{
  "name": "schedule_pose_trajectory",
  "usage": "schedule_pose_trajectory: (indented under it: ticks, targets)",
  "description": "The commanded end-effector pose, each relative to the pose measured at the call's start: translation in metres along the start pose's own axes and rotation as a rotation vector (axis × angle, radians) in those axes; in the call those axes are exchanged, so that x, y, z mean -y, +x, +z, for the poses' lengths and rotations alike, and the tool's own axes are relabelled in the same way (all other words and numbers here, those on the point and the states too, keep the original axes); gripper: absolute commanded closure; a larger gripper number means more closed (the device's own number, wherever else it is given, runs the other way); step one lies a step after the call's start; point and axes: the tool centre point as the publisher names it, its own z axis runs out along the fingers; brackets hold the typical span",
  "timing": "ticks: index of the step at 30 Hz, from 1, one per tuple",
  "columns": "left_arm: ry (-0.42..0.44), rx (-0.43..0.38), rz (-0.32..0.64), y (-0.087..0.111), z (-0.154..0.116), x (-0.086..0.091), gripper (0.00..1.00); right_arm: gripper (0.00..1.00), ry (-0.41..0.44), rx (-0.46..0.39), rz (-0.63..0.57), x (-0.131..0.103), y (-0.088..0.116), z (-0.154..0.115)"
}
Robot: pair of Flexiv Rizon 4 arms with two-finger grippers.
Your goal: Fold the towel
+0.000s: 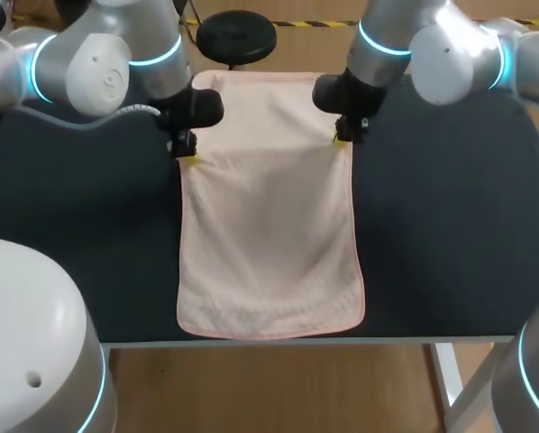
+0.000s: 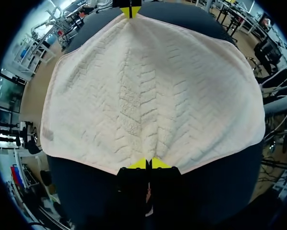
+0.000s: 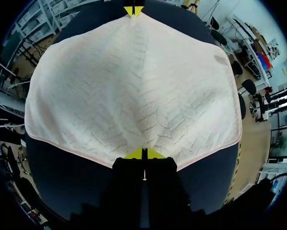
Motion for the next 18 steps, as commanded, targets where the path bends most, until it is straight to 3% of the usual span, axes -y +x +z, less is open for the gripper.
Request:
schedule_pose_trajectory:
  ticks: [1,18]
  targets:
    - [-0.005,0.016,0.014,0.008,-0.027,-0.001,1.0,1.0,-0.004,0.015,-0.001,0.002,0.009,-0.027]
    - [-0.012,0.083,0.044,0.019,-0.084,0.008,1.0,1.0,0.001,0.047,-0.015,-0.004,0.026,-0.096]
